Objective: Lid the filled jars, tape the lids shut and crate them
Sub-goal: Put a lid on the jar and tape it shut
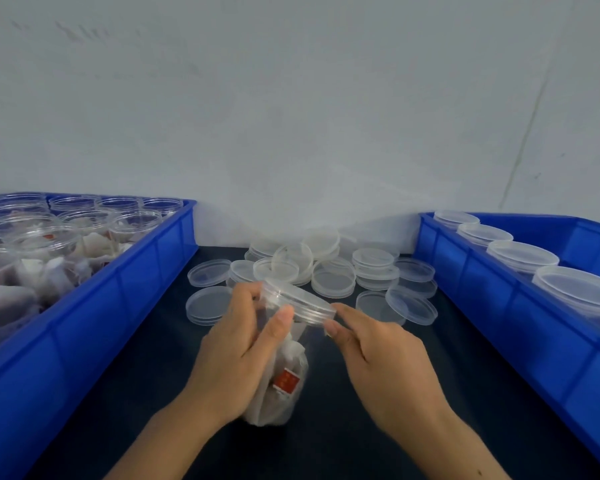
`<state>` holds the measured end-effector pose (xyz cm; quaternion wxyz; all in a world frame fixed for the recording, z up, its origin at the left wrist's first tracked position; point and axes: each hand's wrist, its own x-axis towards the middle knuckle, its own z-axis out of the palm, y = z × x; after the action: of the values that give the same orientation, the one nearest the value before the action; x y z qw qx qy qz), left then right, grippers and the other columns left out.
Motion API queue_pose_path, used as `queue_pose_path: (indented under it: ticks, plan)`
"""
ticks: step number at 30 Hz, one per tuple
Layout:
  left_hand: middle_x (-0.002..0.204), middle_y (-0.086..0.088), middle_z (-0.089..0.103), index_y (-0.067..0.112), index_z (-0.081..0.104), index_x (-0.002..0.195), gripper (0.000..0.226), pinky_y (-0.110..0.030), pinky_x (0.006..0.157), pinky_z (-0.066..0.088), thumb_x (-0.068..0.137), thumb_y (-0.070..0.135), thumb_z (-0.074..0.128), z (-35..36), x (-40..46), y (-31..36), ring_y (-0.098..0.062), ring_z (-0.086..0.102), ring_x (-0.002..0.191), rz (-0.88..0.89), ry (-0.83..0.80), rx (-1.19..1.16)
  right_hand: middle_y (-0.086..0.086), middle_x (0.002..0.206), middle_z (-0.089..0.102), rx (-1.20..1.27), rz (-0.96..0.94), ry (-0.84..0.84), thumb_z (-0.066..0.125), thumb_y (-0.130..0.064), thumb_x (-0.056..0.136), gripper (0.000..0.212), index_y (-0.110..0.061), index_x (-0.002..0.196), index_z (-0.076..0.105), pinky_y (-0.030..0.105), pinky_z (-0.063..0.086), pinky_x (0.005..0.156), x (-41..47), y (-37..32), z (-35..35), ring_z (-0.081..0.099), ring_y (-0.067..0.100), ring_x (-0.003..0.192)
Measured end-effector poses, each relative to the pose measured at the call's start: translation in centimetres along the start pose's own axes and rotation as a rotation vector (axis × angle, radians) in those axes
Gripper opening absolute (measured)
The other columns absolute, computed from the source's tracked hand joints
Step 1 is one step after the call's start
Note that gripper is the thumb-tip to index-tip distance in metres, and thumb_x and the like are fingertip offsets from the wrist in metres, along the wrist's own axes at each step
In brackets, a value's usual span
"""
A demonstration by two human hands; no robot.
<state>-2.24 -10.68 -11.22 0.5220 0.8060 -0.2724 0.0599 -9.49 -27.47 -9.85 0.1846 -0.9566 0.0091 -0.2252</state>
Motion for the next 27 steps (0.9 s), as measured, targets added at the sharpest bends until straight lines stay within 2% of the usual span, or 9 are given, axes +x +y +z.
queue_pose_path:
  ticks: [3, 6, 9, 11, 15, 18, 21, 24, 27]
  plan:
    - [0.122, 0.026, 0.051, 0.05, 0.019, 0.138, 0.061, -0.027, 0.095, 0.045, 0.081, 0.072, 0.013, 0.9, -0.7, 0.6, 0.007, 0.054, 0.102, 0.044, 0.097, 0.149, -0.009, 0.065, 0.054, -0.038, 0.001, 0.042, 0.019, -0.054, 0.097, 0.043, -0.036, 0.129, 0.042, 0.025, 0.05, 0.064, -0.4, -0.7, 0.7, 0.057, 0.009, 0.063]
    - [0.144, 0.016, 0.042, 0.051, -0.007, 0.143, 0.077, -0.037, 0.105, 0.042, 0.076, 0.08, 0.018, 1.3, -0.9, 0.8, -0.006, 0.048, 0.125, 0.024, 0.116, 0.156, -0.01, 0.065, 0.052, 0.04, 0.033, 0.025, 0.021, -0.048, 0.101, 0.044, -0.032, 0.142, 0.026, 0.025, 0.05, 0.066, -0.7, -1.4, 1.4, 0.059, 0.007, 0.066]
    - [0.12, 0.037, 0.044, 0.052, 0.015, 0.137, 0.103, -0.027, 0.087, 0.046, 0.048, 0.099, 0.038, 0.7, -0.3, 0.6, 0.006, 0.052, 0.106, -0.011, 0.107, 0.099, -0.012, 0.071, 0.05, -0.007, 0.013, 0.029, 0.019, -0.047, 0.102, 0.048, -0.028, 0.146, 0.02, 0.025, 0.049, 0.069, -0.9, -1.6, 1.5, 0.062, 0.009, 0.074]
    - [0.101, 0.038, 0.041, 0.055, 0.02, 0.121, 0.093, -0.025, 0.08, 0.042, 0.042, 0.091, 0.053, 0.5, 0.1, 0.4, 0.004, 0.051, 0.093, -0.042, 0.136, 0.071, -0.011, 0.071, 0.05, -0.065, 0.0, 0.012, 0.017, -0.046, 0.102, 0.045, -0.029, 0.143, 0.02, 0.025, 0.048, 0.068, -0.9, -1.7, 1.3, 0.062, 0.01, 0.075]
    - [0.092, 0.038, 0.043, 0.064, 0.02, 0.102, 0.077, -0.017, 0.066, 0.039, 0.04, 0.09, 0.058, 0.7, 0.3, 0.1, 0.012, 0.049, 0.081, -0.042, 0.195, 0.069, -0.01, 0.069, 0.054, -0.004, 0.034, -0.026, 0.02, -0.048, 0.101, 0.036, -0.038, 0.135, 0.024, 0.025, 0.047, 0.068, -0.6, -1.5, 0.9, 0.059, 0.007, 0.071]
    - [0.089, 0.037, 0.049, 0.067, 0.024, 0.104, 0.077, -0.018, 0.067, 0.043, 0.04, 0.09, 0.059, 0.6, 0.4, -0.1, 0.014, 0.052, 0.081, -0.055, 0.236, 0.011, -0.01, 0.083, 0.06, 0.287, 0.225, -0.138, 0.032, -0.068, 0.088, 0.047, -0.041, 0.125, 0.042, 0.032, 0.05, 0.082, -0.1, -0.8, 0.2, 0.062, 0.01, 0.083]
    - [0.093, 0.039, 0.056, 0.06, 0.035, 0.103, 0.075, -0.02, 0.07, 0.047, 0.039, 0.088, 0.06, 0.4, 0.6, -0.6, 0.013, 0.058, 0.084, -0.077, 0.228, -0.014, -0.012, 0.065, 0.053, 0.444, 0.351, -0.28, 0.036, -0.084, 0.065, 0.073, -0.024, 0.093, 0.066, 0.027, 0.045, 0.07, 0.3, 0.3, -0.7, 0.051, 0.004, 0.061]
    - [0.098, 0.048, 0.05, 0.051, 0.042, 0.102, 0.075, -0.023, 0.071, 0.049, 0.038, 0.084, 0.063, 0.1, 0.7, -0.7, 0.018, 0.054, 0.087, -0.082, 0.193, -0.035, -0.006, 0.054, 0.043, 0.392, 0.278, -0.373, 0.032, -0.085, 0.066, 0.079, -0.013, 0.072, 0.066, 0.028, 0.04, 0.061, 0.3, 0.7, -1.3, 0.043, 0.007, 0.05]
    - [0.095, 0.039, 0.059, 0.041, 0.049, 0.099, 0.074, -0.027, 0.072, 0.05, 0.038, 0.077, 0.07, -0.1, 0.9, -0.6, 0.011, 0.061, 0.082, -0.113, 0.161, -0.164, -0.007, 0.051, 0.044, 0.245, 0.206, -0.299, 0.03, -0.076, 0.081, 0.07, -0.013, 0.072, 0.058, 0.03, 0.038, 0.055, 0.3, 0.8, -1.4, 0.04, 0.005, 0.046]
